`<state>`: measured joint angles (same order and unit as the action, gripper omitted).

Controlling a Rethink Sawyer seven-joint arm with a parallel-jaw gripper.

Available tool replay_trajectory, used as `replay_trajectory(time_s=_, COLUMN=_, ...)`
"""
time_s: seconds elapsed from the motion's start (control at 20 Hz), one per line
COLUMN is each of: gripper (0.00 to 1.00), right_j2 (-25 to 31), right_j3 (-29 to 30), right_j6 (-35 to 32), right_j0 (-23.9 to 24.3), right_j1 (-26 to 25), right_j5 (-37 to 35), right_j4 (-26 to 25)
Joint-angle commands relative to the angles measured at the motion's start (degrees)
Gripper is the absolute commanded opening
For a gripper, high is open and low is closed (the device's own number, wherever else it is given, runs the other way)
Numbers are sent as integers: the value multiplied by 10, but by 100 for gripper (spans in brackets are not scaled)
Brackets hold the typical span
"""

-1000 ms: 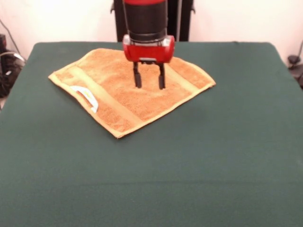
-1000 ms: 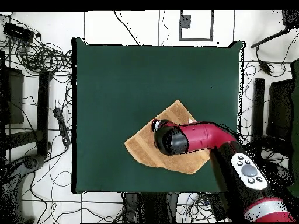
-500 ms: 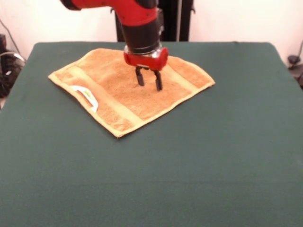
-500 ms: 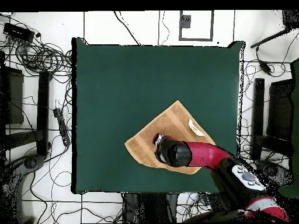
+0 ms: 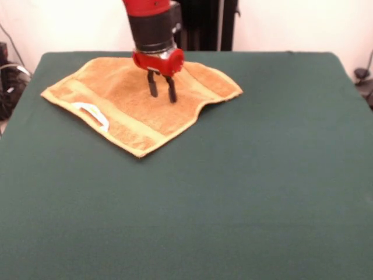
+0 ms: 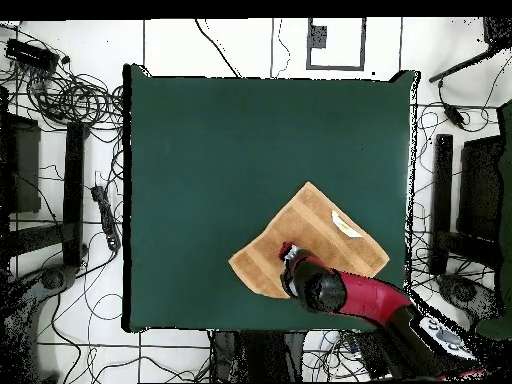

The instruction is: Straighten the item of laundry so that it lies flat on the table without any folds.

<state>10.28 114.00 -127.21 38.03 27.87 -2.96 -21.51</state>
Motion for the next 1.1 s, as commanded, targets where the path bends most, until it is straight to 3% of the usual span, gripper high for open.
replay_trajectory(time_s=0.05, gripper=100, right_j2=-87, right_j3=2, right_j6=-128, right_j0=-57, right_j1=-55, right_j5=57, right_j4=48)
replay_trajectory(time_s=0.3, gripper=100, right_j2=-120, right_j3=-116, right_j6=-118, right_j0=-117, right_j1=-63, right_j5=82, right_j4=125)
replay_trajectory(time_s=0.5, gripper=100, right_j2=-126, right_j3=-175, right_j6=-78, right_j0=-122, right_j1=-43, right_j5=12, right_j4=150)
replay_trajectory(time_s=0.65, gripper=100, right_j2=-123, right_j3=-213, right_j6=-42, right_j0=-114, right_j1=-37, right_j5=-15, right_j4=140)
replay_trajectory(time_s=1.1, gripper=100, right_j2=-148, right_j3=-288, right_j6=-19, right_j0=-122, right_j1=-27, right_j5=-66, right_j4=102)
